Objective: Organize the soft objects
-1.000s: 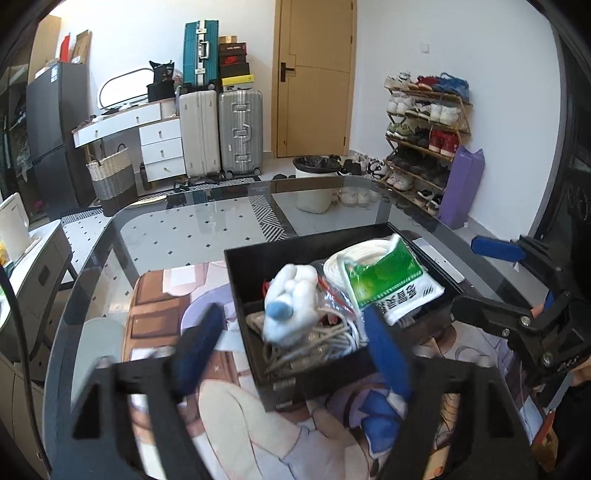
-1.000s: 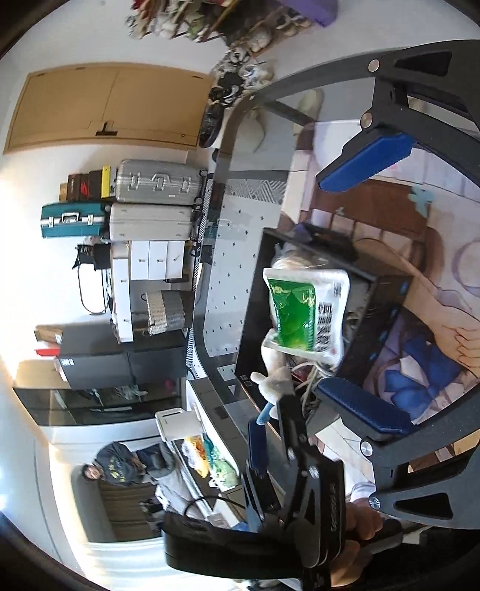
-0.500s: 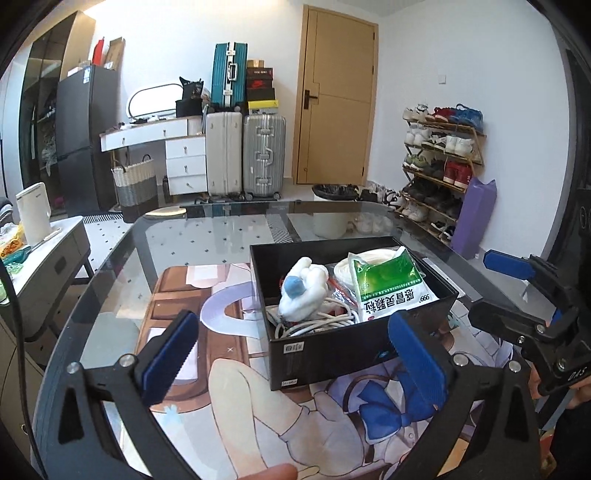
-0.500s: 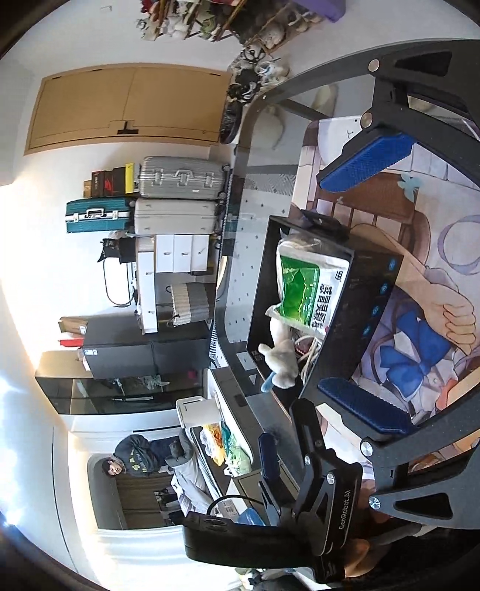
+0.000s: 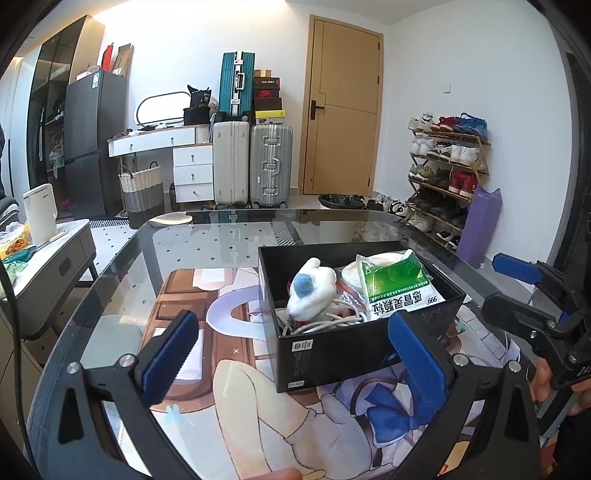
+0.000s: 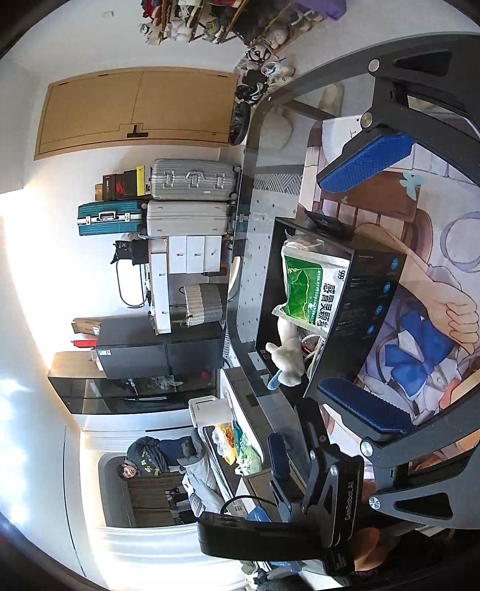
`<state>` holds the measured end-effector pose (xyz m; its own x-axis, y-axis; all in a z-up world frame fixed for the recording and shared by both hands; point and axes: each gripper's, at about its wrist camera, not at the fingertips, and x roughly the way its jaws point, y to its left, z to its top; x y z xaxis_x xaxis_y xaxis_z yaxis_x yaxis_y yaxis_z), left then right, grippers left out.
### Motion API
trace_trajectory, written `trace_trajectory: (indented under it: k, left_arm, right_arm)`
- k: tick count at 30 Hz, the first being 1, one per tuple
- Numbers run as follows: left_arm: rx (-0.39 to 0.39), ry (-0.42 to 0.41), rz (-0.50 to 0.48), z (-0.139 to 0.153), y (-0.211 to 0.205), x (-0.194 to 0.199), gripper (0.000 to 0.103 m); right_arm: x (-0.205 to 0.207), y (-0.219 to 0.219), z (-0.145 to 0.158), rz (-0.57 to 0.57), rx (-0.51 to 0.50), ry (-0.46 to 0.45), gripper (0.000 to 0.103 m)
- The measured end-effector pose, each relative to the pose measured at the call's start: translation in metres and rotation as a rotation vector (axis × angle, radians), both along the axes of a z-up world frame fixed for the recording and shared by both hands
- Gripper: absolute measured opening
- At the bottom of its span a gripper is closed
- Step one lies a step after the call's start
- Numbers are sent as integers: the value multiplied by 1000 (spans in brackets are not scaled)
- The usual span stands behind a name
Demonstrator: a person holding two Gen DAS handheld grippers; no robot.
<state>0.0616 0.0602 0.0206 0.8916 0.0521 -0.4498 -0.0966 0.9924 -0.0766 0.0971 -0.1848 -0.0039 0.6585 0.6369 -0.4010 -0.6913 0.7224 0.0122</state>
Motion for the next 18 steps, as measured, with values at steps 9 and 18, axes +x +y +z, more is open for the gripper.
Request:
trace_trajectory:
  k: [9, 18]
  left_arm:
    - [10, -4, 3, 1, -2, -1, 103]
    - [9, -8, 4, 2, -3, -2, 103]
  right_arm:
    - [-2, 2, -2, 7, -1, -7, 102]
    - [-2, 1, -1, 8, 2, -14, 102]
